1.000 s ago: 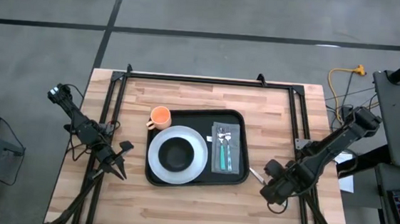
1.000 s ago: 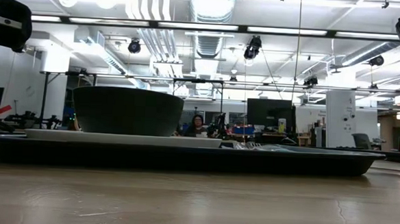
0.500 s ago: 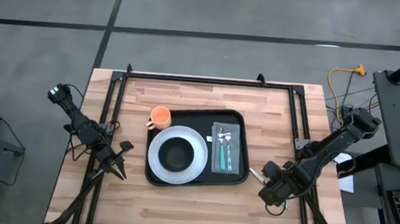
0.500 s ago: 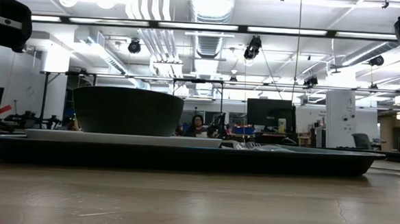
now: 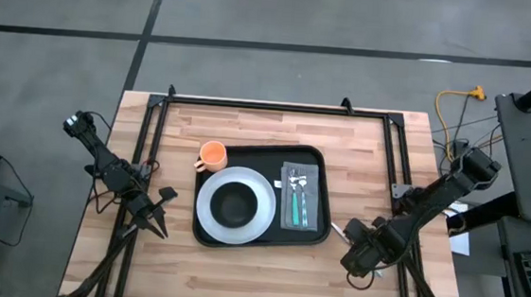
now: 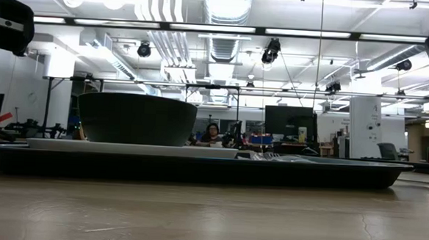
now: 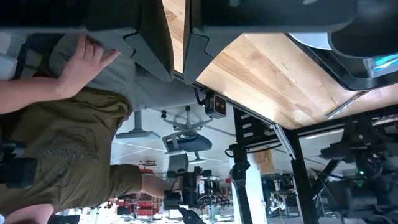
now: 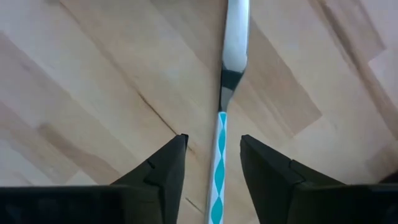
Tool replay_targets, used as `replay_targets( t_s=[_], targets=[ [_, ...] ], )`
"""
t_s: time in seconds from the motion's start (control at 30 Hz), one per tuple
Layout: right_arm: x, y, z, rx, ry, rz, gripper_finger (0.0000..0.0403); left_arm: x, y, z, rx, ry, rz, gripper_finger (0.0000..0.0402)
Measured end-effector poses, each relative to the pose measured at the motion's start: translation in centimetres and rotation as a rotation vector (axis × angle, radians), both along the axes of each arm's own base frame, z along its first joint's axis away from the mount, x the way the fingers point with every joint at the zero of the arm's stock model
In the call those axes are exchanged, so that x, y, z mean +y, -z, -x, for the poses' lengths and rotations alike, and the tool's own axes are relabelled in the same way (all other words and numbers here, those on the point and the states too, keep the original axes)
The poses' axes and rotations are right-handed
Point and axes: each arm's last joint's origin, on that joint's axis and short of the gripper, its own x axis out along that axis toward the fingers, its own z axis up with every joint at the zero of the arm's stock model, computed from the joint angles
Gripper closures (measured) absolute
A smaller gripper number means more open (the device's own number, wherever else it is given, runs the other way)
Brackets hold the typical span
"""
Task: Set up tray
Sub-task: Put the blue knife on the gray napkin to the right of the blue fork
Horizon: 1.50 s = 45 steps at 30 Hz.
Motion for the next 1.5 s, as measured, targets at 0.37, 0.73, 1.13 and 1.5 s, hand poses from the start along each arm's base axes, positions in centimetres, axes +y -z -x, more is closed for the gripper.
replay_targets(
  t_s=[0.37, 0.73, 1.13, 1.5],
  targets=[
    [1.3, 3.2, -0.3, 0.143, -0.075, 0.046, 0.0244, 0.0, 0.0, 0.0, 0.0, 0.0, 0.0, 0.0383],
    [1.4, 4.6, -0.2, 0.069, -0.102, 0.024, 0.0239, 0.0, 0.0, 0.0, 0.0, 0.0, 0.0, 0.0383],
    [-0.5, 5.6, 1.7, -0.025, -0.008, -0.076, 0.0224, 0.0, 0.0, 0.0, 0.0, 0.0, 0.0, 0.0383],
    [-1.2, 5.9, 2.4, 0.014, 0.017, -0.044, 0.028, 0.0, 0.0, 0.0, 0.0, 0.0, 0.0, 0.0383]
  ],
)
